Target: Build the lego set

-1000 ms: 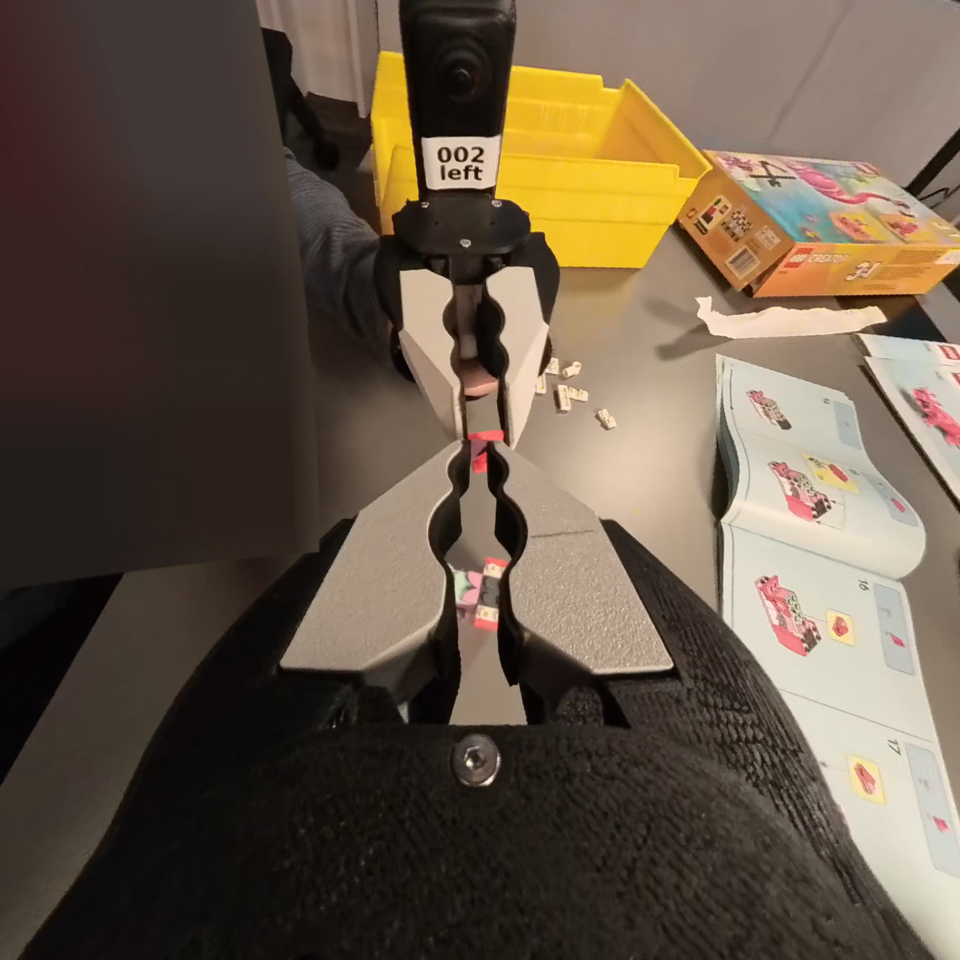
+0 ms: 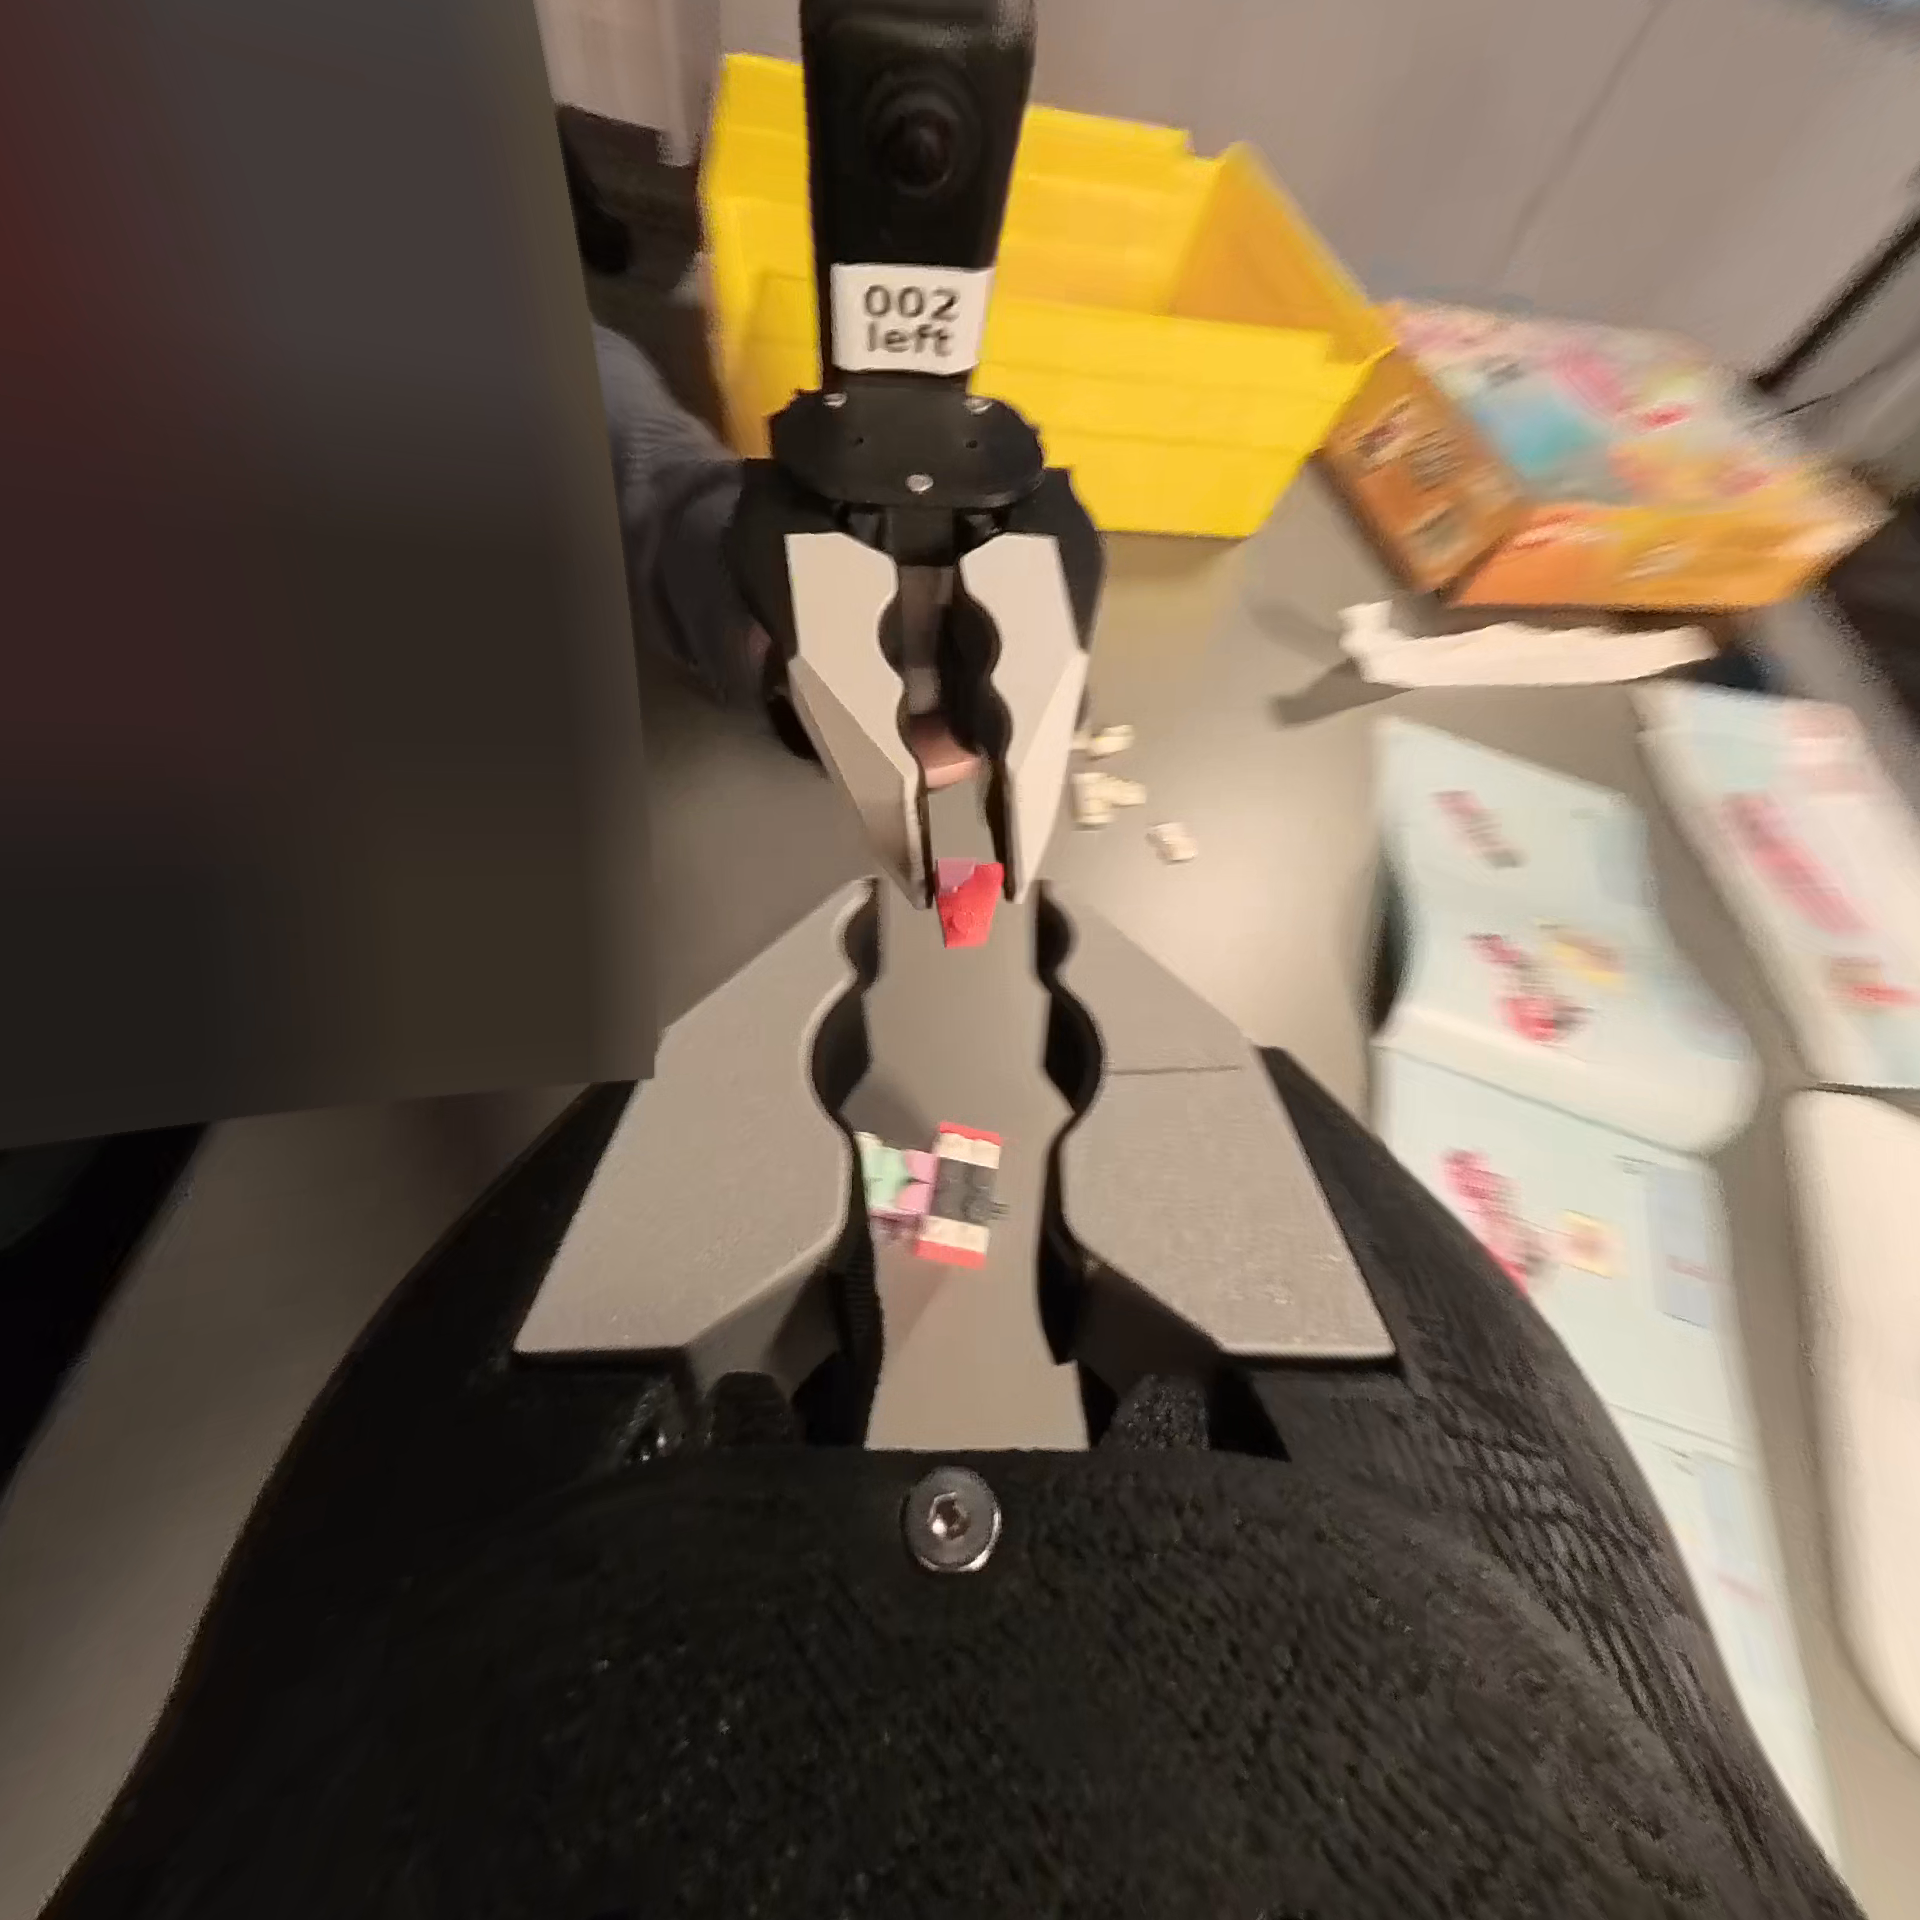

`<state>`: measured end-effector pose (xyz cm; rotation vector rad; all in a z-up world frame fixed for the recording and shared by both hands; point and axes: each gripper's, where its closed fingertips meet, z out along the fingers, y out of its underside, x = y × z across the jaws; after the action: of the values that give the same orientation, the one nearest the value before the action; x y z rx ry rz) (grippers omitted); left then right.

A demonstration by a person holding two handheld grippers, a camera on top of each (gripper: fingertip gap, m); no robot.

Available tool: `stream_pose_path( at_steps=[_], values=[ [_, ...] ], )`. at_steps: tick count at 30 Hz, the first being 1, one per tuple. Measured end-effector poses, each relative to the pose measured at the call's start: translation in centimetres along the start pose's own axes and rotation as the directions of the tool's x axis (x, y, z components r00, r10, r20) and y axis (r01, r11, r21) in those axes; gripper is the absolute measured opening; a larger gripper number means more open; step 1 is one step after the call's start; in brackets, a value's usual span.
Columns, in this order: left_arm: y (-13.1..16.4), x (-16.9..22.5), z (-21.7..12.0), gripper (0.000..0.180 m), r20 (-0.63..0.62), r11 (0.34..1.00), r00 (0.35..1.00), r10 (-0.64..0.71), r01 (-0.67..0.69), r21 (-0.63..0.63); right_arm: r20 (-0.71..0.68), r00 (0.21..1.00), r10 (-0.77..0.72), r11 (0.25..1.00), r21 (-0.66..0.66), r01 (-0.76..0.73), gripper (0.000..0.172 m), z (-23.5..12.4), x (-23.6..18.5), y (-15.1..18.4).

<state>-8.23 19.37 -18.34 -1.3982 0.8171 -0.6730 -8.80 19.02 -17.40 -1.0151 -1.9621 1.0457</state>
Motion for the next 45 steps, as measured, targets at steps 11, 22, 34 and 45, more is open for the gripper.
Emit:
stream_pose_path(
  at_steps=[11,22,34,45],
  values=[
    [-0.5,-0.6,-0.4,0.014,-0.017,0.993,0.994,-0.112,0.113,0.04,-0.391,0.661,-0.64,0.767,-0.29,0.572,0.045,0.9,-0.5,0.5],
    [-1.1,0.8,-0.5,0.014,-0.153,0.976,0.968,-0.199,0.21,0.058,-0.424,0.561,-0.711,0.696,-0.31,0.647,0.029,1.7,-0.7,-0.4],
    [-2.0,2.0,-1.0,0.014,-0.341,0.914,0.867,-0.363,0.403,0.052,-0.481,0.556,-0.678,0.71,-0.232,0.665,0.009,1.3,-1.2,-1.8],
    [-1.9,0.4,-1.0,0.014,-0.242,0.911,0.896,-0.374,0.403,0.084,-0.559,0.505,-0.657,0.736,-0.332,0.59,0.005,1.3,0.6,-1.5]
  ],
)
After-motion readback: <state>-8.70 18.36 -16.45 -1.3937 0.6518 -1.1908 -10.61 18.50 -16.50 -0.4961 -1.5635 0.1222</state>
